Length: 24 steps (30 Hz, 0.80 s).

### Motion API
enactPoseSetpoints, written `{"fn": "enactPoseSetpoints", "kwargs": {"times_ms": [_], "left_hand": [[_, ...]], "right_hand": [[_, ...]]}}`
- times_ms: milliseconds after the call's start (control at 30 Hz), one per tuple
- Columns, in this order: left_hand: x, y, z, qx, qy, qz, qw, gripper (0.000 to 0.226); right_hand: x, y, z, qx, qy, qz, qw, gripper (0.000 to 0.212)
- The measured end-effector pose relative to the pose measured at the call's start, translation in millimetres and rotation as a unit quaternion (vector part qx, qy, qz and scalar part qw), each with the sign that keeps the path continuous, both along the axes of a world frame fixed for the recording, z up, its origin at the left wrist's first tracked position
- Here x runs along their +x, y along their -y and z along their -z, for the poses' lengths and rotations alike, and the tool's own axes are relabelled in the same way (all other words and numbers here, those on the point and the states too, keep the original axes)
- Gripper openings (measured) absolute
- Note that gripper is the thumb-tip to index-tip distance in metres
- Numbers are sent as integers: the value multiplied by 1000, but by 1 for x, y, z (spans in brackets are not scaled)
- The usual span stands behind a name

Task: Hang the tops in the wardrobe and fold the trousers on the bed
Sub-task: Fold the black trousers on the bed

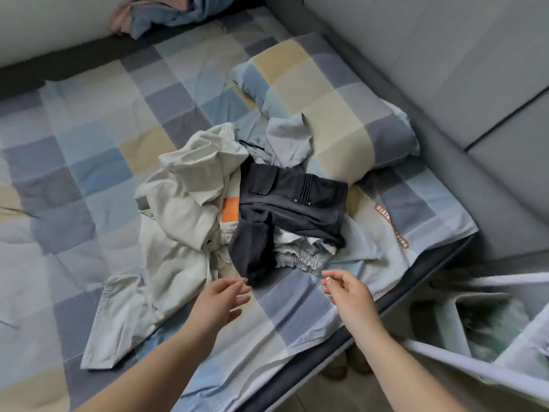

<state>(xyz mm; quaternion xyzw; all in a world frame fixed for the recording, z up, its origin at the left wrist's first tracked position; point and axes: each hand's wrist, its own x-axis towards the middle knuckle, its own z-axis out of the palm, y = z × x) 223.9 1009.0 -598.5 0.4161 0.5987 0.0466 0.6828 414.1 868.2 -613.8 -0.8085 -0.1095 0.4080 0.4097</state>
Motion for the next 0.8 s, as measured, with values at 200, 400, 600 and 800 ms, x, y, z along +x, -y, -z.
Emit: {"fn": "enactPoseSetpoints", "kwargs": {"times_ms": [200,400,600,800], "left_hand": [[71,-60,101,129,-25,37,991,11],[105,-108,182,220,-149,83,961,72],[112,-106,203,153,-109,-36,981,57],[115,-72,143,33,154,76,985,19]], "right_hand": [[56,-67,75,-48,141,-178,973,24],[75,-119,134,-55,196,-253,946,38],[55,-142,163,-55,56,-209,975,44],[41,-160,157,-1,-205,-59,977,80]]}}
